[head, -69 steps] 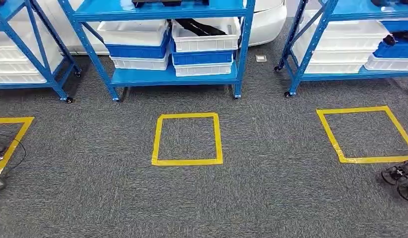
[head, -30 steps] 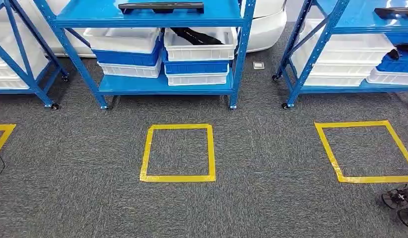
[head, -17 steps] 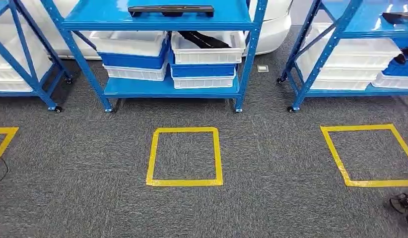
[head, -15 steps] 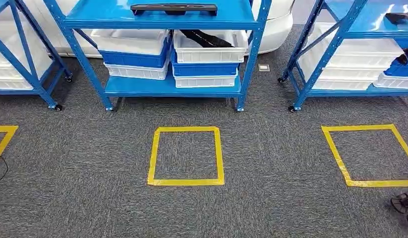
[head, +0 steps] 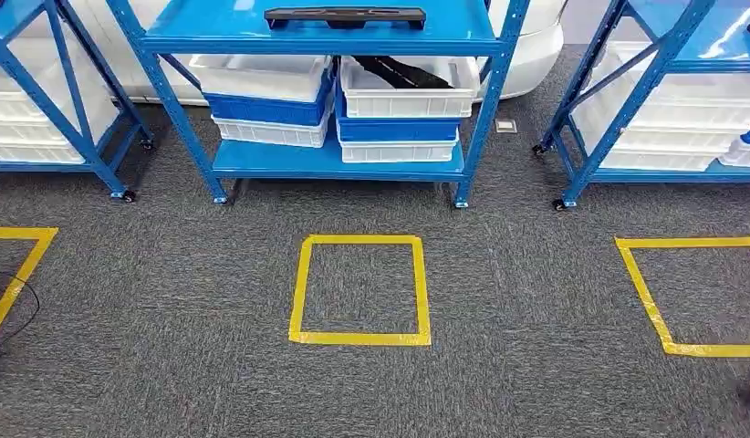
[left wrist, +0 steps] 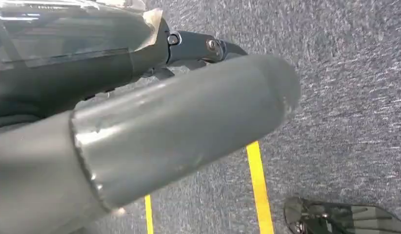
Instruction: Take the parts from the cabinet and place them on the table.
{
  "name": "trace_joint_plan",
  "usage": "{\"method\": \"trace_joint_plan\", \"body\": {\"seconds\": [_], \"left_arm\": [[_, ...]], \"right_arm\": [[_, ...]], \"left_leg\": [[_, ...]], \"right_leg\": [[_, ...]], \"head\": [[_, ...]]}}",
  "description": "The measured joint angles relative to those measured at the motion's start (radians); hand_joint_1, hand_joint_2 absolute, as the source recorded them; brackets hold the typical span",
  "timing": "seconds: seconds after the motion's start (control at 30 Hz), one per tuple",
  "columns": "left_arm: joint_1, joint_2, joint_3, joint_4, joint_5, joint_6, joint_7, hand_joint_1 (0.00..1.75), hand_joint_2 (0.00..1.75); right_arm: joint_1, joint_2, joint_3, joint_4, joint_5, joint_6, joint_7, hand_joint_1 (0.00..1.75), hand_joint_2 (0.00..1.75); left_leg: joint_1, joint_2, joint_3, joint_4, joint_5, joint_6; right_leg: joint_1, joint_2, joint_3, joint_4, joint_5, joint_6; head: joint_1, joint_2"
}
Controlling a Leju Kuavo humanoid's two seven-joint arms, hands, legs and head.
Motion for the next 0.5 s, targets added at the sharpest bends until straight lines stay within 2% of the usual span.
{"method": "trace_joint_plan", "body": {"seconds": [0.5], "left_arm": [[0.0,0.002,0.002,0.0,-0.002,-0.002,-0.01,0.0,0.0]], "right_arm": [[-0.003,0.0,0.006,0.0,0.004,0.017,0.0,0.0,0.0]], "left_leg": [[0.002,0.0,0.002,-0.002,0.0,-0.003]], "right_leg": [[0.003,0.0,0.001,0.0,-0.002,-0.004]], "head": [[0.001,0.0]]}}
